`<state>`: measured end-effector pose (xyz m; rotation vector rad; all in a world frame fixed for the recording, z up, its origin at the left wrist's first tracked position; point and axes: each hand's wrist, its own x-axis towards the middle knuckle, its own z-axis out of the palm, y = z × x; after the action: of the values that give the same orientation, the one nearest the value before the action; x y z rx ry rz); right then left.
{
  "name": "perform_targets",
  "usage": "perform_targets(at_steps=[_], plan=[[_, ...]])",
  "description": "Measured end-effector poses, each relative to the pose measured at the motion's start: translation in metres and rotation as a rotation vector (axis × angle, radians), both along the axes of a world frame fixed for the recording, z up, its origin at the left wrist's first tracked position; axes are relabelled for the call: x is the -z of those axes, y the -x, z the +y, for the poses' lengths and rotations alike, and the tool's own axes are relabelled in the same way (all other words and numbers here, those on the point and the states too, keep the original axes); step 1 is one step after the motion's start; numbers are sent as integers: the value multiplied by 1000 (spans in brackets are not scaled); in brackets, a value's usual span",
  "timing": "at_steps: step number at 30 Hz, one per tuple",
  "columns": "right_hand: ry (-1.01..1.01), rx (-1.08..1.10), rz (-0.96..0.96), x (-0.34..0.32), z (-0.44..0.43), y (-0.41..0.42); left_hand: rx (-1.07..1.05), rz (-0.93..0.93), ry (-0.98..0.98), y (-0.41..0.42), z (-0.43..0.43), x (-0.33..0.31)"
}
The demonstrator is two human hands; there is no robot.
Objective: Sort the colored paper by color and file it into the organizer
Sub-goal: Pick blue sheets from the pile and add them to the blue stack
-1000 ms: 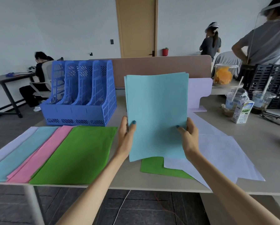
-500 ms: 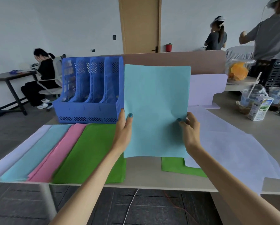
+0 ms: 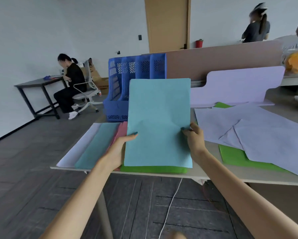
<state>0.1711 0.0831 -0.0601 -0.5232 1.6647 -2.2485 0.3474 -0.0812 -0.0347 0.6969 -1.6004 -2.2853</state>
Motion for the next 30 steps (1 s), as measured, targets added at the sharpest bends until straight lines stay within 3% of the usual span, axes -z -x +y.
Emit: perform_targets(at_steps=[7, 11, 14, 19, 22, 25, 30], plan=[[-33, -44, -32, -2, -61, -59, 16, -159, 63, -61, -44, 0], [-57, -83, -26, 0, -91, -88, -91, -180, 261, -85, -74, 7], [-140, -159, 20, 0, -105, -109, -208, -204, 397, -104, -99, 14], [-291, -237, 163, 1, -119, -134, -254, -188, 437, -140, -133, 18], [-422, -201, 379, 7, -126, -146, -235, -211, 433, -158, -147, 20], [-647, -150, 738, 13, -131, -156, -231, -226, 424, -173, -159, 21], [-987, -319, 1084, 20, -134, -177, -236, -249, 466, -193, -178, 23]])
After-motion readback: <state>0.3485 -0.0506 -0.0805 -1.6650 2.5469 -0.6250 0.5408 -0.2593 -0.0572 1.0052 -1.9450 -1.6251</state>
